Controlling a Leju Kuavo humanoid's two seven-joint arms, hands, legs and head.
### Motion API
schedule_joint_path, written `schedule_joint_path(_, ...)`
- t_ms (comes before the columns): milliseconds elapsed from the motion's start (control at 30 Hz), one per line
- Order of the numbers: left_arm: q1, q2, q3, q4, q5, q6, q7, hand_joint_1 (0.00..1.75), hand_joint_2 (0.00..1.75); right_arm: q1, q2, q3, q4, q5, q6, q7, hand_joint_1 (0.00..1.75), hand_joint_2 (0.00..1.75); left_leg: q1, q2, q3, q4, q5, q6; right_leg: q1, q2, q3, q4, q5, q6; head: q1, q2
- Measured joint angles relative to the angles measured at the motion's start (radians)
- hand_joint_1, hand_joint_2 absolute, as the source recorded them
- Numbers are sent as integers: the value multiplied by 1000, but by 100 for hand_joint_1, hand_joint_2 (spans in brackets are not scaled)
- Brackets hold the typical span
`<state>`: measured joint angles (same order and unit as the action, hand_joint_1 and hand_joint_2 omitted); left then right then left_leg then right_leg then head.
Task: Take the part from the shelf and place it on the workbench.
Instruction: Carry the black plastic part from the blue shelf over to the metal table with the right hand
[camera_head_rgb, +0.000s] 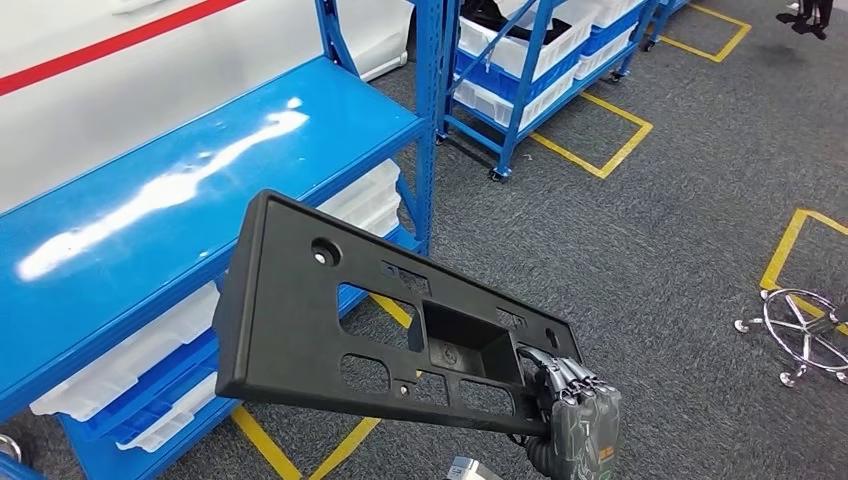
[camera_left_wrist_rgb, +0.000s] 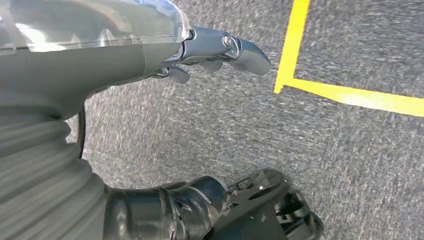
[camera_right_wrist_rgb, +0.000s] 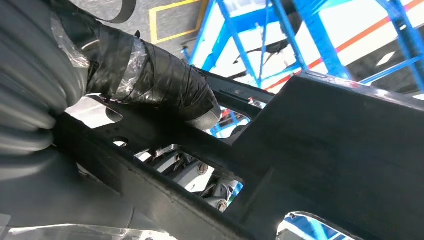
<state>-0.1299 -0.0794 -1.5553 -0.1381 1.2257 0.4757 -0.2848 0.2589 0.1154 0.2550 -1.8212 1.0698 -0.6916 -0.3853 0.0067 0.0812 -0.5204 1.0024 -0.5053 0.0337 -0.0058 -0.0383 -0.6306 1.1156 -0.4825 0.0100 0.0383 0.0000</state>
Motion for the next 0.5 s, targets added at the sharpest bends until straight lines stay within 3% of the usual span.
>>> schedule_joint_path(67,-1,0,0,0,2,0,0,0,175,1,3,-1,-4,-6,0,-7,175,175,-5,16,3,2,-5,-8,11,-31,37,-73,13,-12,0,0)
schedule_joint_path(100,-1,0,0,0,3,0,-1,0,175,3,6,-3,-6,-11,0,-11,175,175,-7,25,4,2,-7,-12,16,-32,37,-79,10,-17,0,0)
schedule_joint_path(167,-2,0,0,0,4,0,-1,0,175,10,12,-8,-10,-19,0,-18,175,175,-6,32,8,4,-13,-22,13,-9,37,-84,14,-26,-1,0)
schedule_joint_path(233,-4,0,0,0,4,1,-2,0,175,16,17,-12,-14,-23,0,-23,175,175,-3,-11,-6,46,-48,-32,6,12,38,-93,21,-38,-1,0)
schedule_joint_path(300,-2,0,0,0,4,1,-3,0,175,18,23,-14,-16,-27,0,-26,175,175,-1,-62,-58,163,-112,-39,3,33,37,-95,25,-46,-1,0)
schedule_joint_path(367,3,0,0,0,4,1,-3,0,175,21,28,-18,-15,-32,0,-31,175,175,0,-73,-113,278,-150,-41,3,59,35,-93,26,-48,-1,0)
schedule_joint_path(400,4,0,0,0,4,1,-3,0,175,24,29,-20,-15,-34,0,-33,175,175,1,-73,-122,291,-141,-42,3,73,35,-92,26,-48,-1,0)
schedule_joint_path(433,4,0,0,0,4,1,-3,0,175,26,30,-23,-15,-36,0,-35,175,175,3,-76,-112,263,-112,-42,2,87,35,-90,26,-48,-1,0)
schedule_joint_path(500,4,0,0,0,4,1,-3,0,175,29,33,-25,-16,-38,0,-37,175,175,9,-106,-62,138,-36,-40,2,113,34,-84,25,-45,-1,0)
